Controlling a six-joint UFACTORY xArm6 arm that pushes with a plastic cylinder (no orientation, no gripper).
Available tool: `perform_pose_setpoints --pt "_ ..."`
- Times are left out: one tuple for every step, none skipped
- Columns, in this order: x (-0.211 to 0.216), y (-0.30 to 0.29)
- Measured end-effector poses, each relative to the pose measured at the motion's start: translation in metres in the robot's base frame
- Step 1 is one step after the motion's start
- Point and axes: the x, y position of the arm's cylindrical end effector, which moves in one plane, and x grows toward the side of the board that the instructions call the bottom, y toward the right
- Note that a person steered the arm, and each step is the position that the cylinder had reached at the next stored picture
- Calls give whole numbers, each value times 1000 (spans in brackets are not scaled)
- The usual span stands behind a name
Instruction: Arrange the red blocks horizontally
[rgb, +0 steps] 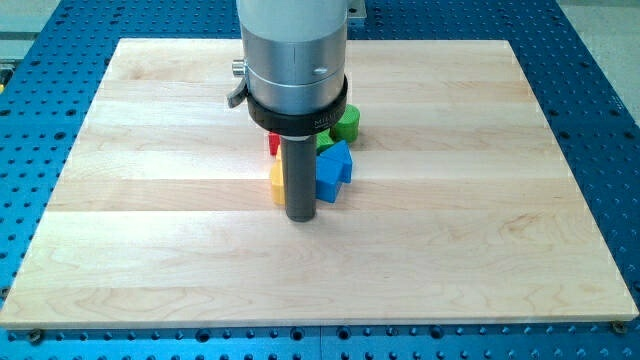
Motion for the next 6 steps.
perform_pose_setpoints --pt "1 1" --pt "2 0" --pt "4 0" --pt "19 -7" --pt "48 5" --pt "67 2"
